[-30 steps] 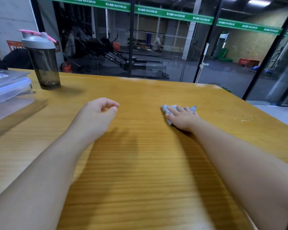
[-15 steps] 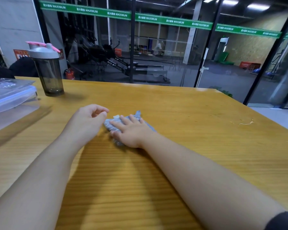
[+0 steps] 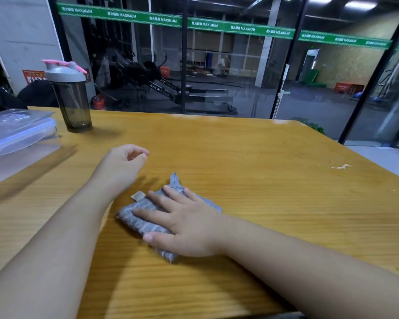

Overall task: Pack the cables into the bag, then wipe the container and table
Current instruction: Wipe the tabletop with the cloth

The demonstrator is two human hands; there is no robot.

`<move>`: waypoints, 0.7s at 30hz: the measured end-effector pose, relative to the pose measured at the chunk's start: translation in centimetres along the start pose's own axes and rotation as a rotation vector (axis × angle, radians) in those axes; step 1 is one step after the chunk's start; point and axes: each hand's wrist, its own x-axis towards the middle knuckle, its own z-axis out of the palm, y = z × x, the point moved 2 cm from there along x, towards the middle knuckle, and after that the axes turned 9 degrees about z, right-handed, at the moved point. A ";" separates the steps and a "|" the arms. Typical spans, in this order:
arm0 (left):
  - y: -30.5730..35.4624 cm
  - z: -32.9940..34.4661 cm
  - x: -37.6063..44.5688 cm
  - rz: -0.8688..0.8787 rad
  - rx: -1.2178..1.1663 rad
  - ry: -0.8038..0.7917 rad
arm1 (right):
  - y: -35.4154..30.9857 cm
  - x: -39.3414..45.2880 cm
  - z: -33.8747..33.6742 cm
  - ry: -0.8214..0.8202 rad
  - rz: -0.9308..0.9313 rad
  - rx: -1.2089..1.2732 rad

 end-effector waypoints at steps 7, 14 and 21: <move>0.0 0.0 -0.1 0.005 -0.021 -0.002 | 3.8 -3.5 0.0 -0.051 0.061 0.038; 0.2 -0.1 -0.2 0.018 -0.009 -0.060 | 15.3 -2.5 -1.3 -0.039 0.535 0.090; 0.3 -0.4 0.0 0.049 0.002 -0.072 | 20.0 1.7 -1.7 0.027 0.808 0.120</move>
